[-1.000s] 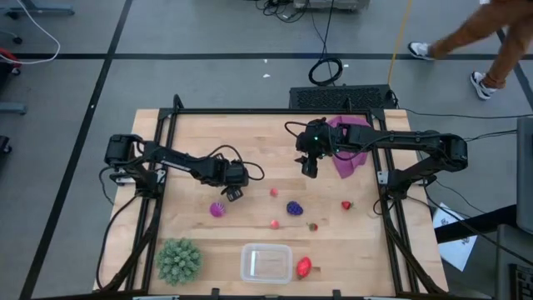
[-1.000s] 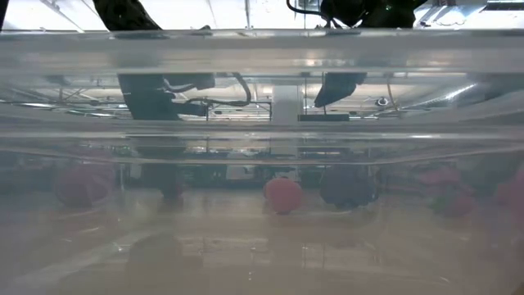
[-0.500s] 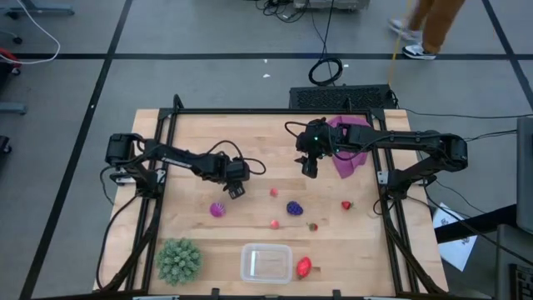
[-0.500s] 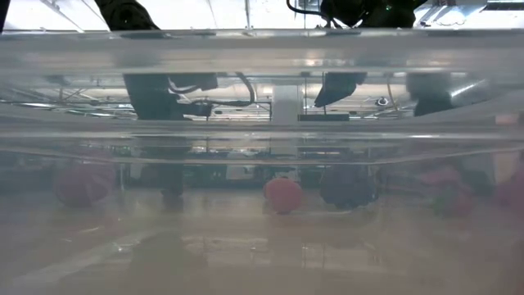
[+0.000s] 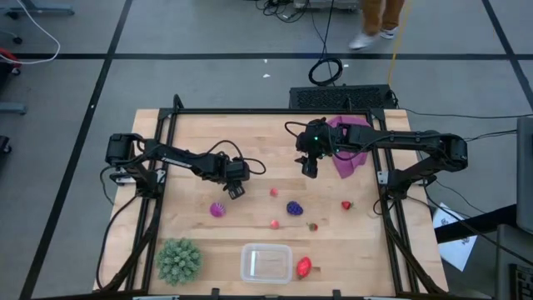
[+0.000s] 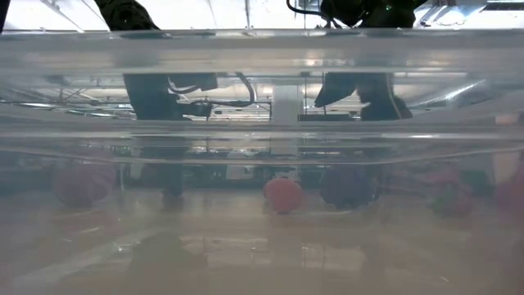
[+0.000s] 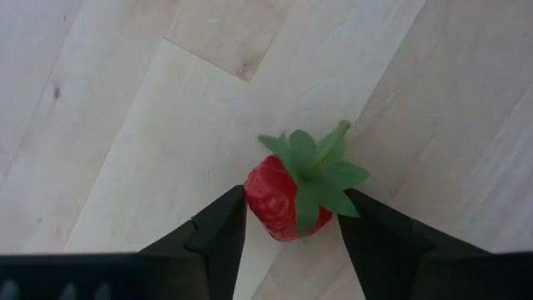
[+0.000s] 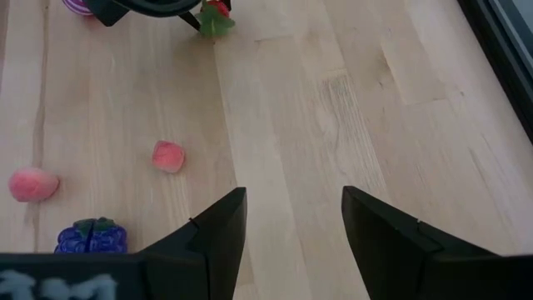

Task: Pick and placing Produce into tupperware
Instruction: Put the left strawberry into the transparent bin

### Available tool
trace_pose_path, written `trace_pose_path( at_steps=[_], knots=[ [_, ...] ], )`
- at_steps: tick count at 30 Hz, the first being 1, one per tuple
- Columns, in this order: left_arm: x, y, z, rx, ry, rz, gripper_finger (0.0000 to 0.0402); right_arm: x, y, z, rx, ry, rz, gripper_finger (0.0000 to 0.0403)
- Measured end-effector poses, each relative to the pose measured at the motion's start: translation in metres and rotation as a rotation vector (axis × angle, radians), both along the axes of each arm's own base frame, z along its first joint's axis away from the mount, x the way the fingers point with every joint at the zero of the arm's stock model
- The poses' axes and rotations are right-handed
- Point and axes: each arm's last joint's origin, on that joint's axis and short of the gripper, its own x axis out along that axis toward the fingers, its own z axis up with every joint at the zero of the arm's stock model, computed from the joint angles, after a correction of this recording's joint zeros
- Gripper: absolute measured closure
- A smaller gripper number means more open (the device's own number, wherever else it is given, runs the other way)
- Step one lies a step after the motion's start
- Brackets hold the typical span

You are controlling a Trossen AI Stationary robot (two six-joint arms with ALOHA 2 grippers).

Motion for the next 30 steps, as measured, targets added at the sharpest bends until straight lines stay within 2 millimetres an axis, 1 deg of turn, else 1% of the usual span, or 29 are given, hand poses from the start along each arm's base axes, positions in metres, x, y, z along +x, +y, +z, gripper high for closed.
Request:
trace_pose_path(
  at_steps=[9, 22, 26, 30],
  knots=[
    [0.000, 0.000, 0.000, -0.003, -0.005, 0.011, 0.0256, 0.000, 0.000, 0.000, 0.000, 0.000, 0.000, 0.0216],
    [0.001, 0.000, 0.001, -0.004, -0.015, 0.024, 0.0264, 0.001, -0.002, 0.001, -0.016, -0.018, -0.002, 0.0216],
    [0.000, 0.000, 0.009, -0.002, -0.048, 0.024, 0.0264, -0.001, -0.010, 0.001, -0.056, -0.008, -0.053, 0.0216],
    [-0.004, -0.001, 0.027, 0.001, -0.114, 0.022, 0.0258, -0.005, -0.023, 0.001, -0.066, -0.003, -0.094, 0.0216]
  ],
)
